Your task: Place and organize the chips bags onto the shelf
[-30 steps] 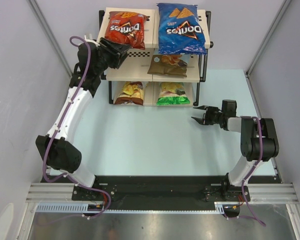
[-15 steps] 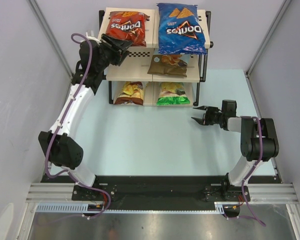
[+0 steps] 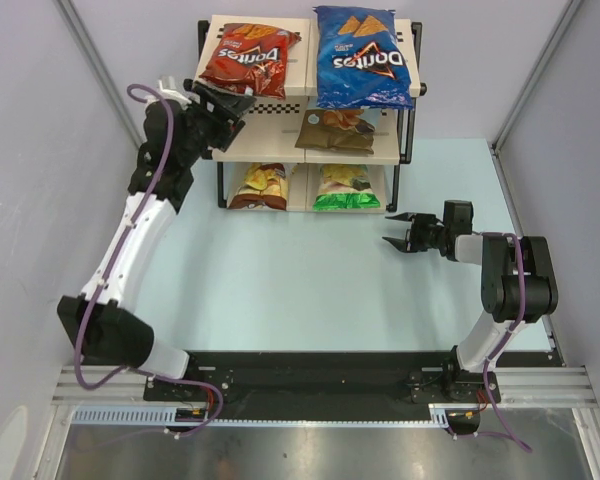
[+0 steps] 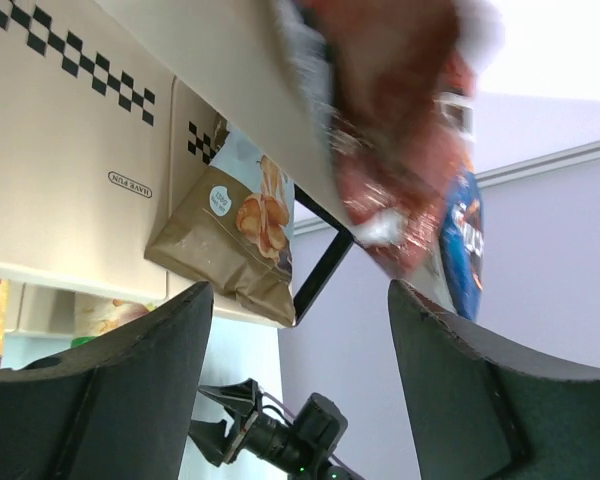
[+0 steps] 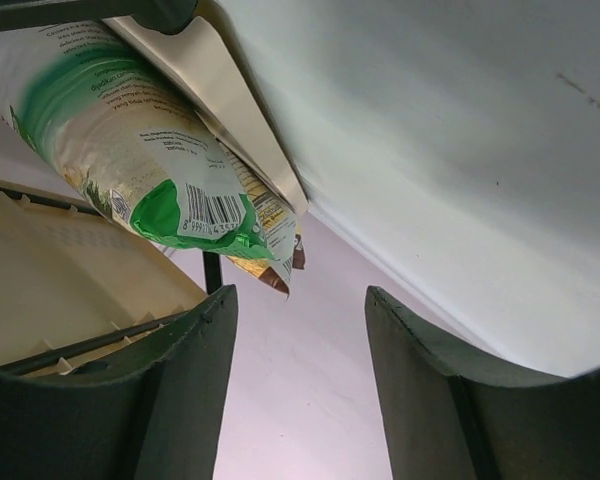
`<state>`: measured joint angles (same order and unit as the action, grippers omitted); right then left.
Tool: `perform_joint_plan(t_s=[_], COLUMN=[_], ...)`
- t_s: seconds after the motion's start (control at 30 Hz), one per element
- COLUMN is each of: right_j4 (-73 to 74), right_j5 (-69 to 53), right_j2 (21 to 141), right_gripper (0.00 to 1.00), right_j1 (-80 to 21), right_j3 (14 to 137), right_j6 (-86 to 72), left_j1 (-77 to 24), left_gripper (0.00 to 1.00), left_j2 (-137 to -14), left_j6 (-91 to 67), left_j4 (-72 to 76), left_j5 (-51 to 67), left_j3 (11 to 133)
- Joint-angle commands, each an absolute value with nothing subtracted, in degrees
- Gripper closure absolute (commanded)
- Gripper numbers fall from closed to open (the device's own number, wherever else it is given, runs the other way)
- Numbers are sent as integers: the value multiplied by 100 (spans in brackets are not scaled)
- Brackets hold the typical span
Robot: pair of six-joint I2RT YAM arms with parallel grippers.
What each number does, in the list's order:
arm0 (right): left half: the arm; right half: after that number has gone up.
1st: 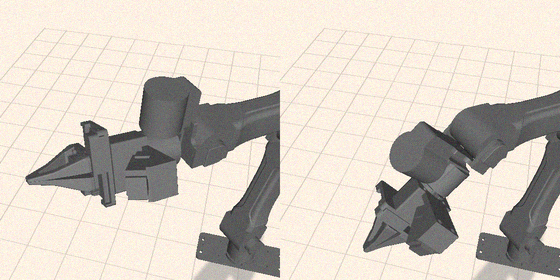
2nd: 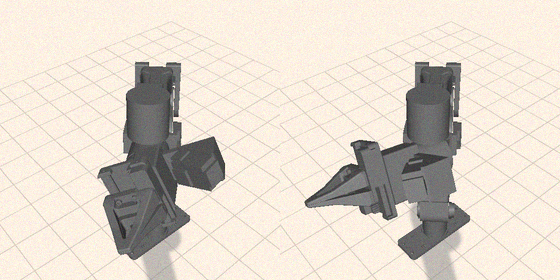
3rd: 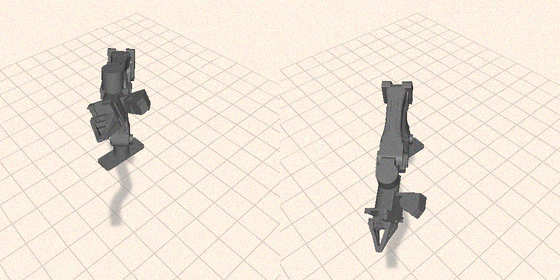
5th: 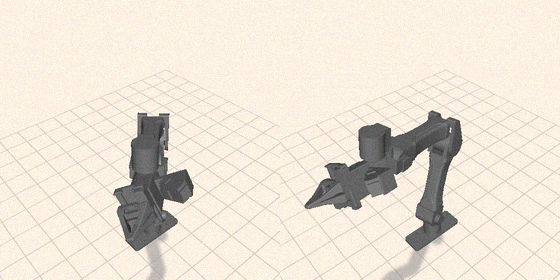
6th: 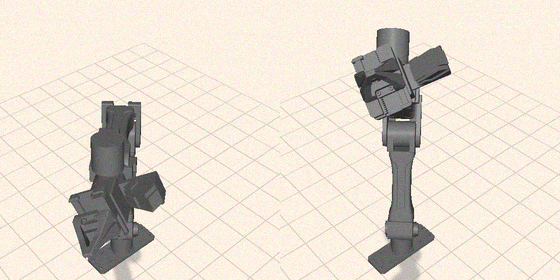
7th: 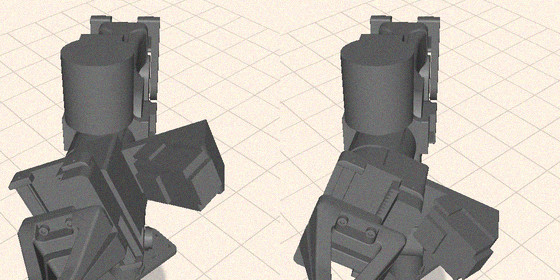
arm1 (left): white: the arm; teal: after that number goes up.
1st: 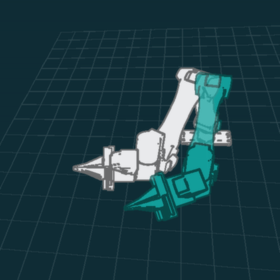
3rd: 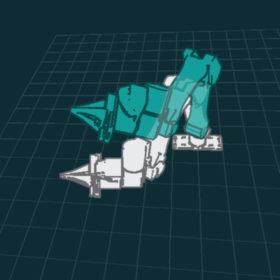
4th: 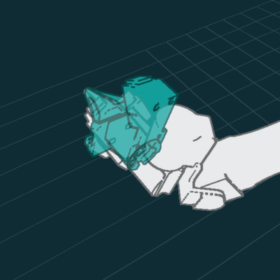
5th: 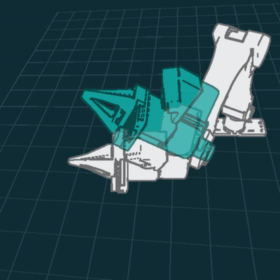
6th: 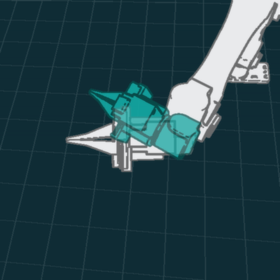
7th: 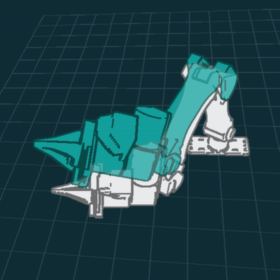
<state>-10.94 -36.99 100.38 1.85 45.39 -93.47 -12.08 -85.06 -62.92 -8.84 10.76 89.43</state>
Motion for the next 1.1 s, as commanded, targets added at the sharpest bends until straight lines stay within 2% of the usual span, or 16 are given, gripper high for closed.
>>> perform_joint_plan(t_s=[0.0, 0.23, 0.33, 0.5, 0.6, 0.7, 0.8, 0.9, 1.07], right_j4=[-1125, -1450, -1319, -503, -55, 674, 1271, 2044, 3259], right_j5=[-3779, -3850, -3876, -3718, -3674, -3621, -3525, -3009, -2023], right_j2=[10011, 10107, 10046, 9827, 9721, 9607, 9457, 9369, 9404], right_gripper=[41, 41, 38, 36, 36, 36, 36, 36, 36], right_j1=[88, 18, 18, 114, 263, 351, 308, 238, 18], right_j3=[4720, 4720, 4720, 4711, 4711, 4807, 5009, 5430, 6361], right_j6=[-9290, -9475, -9370, -8713, -8115, -7797, -7358, -6542, -5127], left_j1=[-1125, -941, -949, -941, -940, -888, -677, -484, -466], left_gripper=[21, 21, 21, 19, 19, 18, 18, 18, 19], left_j2=[-7639, -7453, -7427, -7541, -7515, -7602, -7839, -7980, -8138], left_j6=[-5801, -5713, -5390, -4370, -3992, -3885, -4130, -4262, -4271], left_j4=[-528, -500, -1289, -3378, -3865, -4200, -4202, -4026, -4113], left_j5=[783, 1221, 1415, 1284, 1240, 1204, 1651, 2126, 2005], left_j3=[8465, 8191, 8226, 8218, 7797, 7375, 6822, 6329, 6328])
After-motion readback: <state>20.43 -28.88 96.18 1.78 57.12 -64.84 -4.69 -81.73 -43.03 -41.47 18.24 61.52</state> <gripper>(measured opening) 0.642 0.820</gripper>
